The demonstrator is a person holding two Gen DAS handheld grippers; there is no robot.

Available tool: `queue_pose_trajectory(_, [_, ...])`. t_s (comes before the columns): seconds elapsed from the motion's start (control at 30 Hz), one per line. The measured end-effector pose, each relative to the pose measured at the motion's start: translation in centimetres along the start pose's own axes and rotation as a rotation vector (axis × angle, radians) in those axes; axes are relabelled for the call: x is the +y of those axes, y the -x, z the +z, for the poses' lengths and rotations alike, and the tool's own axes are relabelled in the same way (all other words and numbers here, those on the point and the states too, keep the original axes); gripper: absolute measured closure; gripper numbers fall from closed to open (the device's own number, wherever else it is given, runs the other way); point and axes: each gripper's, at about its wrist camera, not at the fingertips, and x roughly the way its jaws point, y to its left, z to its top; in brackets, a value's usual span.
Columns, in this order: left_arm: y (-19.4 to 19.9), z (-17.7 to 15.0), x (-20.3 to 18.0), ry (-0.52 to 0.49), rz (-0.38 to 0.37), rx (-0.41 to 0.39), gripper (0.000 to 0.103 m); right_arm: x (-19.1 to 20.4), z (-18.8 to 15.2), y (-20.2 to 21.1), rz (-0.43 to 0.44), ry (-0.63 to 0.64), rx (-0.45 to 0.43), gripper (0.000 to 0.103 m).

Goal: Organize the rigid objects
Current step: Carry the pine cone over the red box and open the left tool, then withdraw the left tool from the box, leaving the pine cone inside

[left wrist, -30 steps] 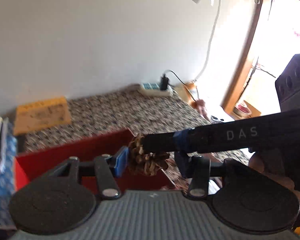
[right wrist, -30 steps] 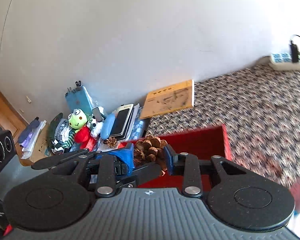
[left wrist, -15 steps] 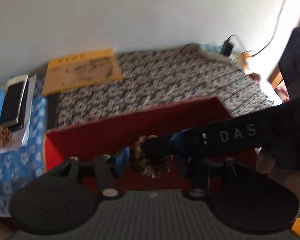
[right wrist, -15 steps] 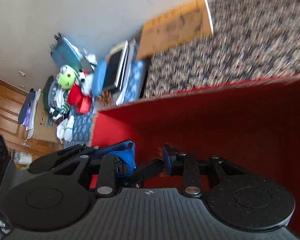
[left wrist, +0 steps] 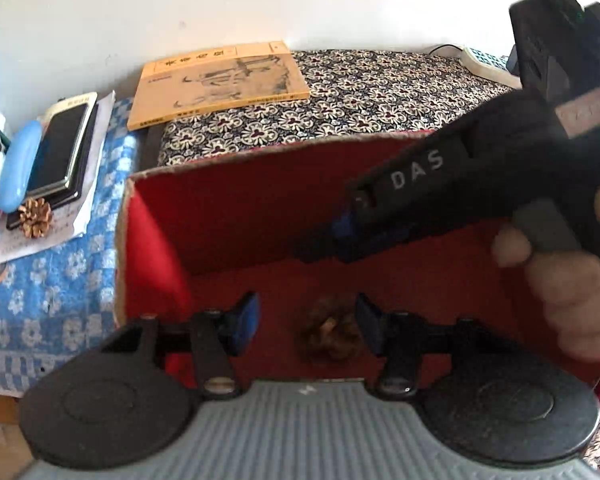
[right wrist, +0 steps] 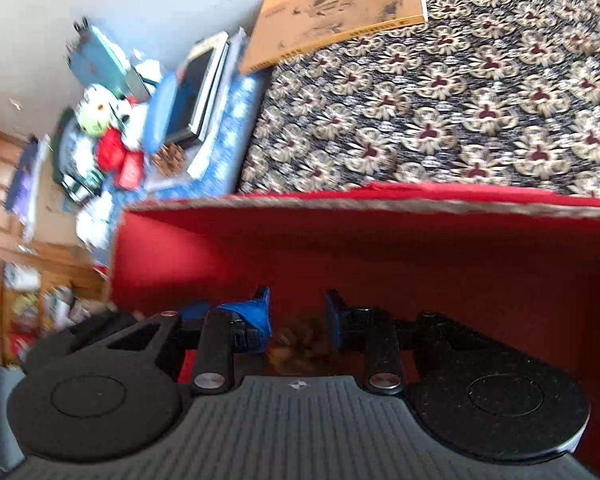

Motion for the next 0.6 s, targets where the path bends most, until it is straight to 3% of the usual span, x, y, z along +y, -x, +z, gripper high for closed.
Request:
queue_pose_trajectory(0.13, [0.7, -0.5, 0.0, 0.012, -0.025, -0.085, 0.045, -1.1, -0.4, 0.5, -0.056, -0.007, 0.084, 0.093])
queue_pose_trajectory(0.23, [1.0, -0.4, 0.0, 0.019, -0.044, -0.106, 0.044, -1.8, -0.7, -0.1, -0.080, -0.041, 0.151, 0.094])
queue_pose_trajectory(0.4, [1.5, -0.7, 0.0, 0.001, -0.088, -0.156, 0.043, -2.6, -1.5, -1.1, -0.082, -0.092, 0.195, 0.095])
queue_pose_trajectory(0.5, [1.7, -0.8, -0.1, 0.009, -0.075, -0.173, 0.044, -2.9, -2.2, -2.2, -0.034, -0.144, 0.250, 0.095])
queue_pose_trajectory(0.6, [2.2, -1.2, 0.4, 0.044, -0.086, -0.216, 0.044, -3.3, -2.1, -2.9, -0.027, -0.180, 0.242, 0.095])
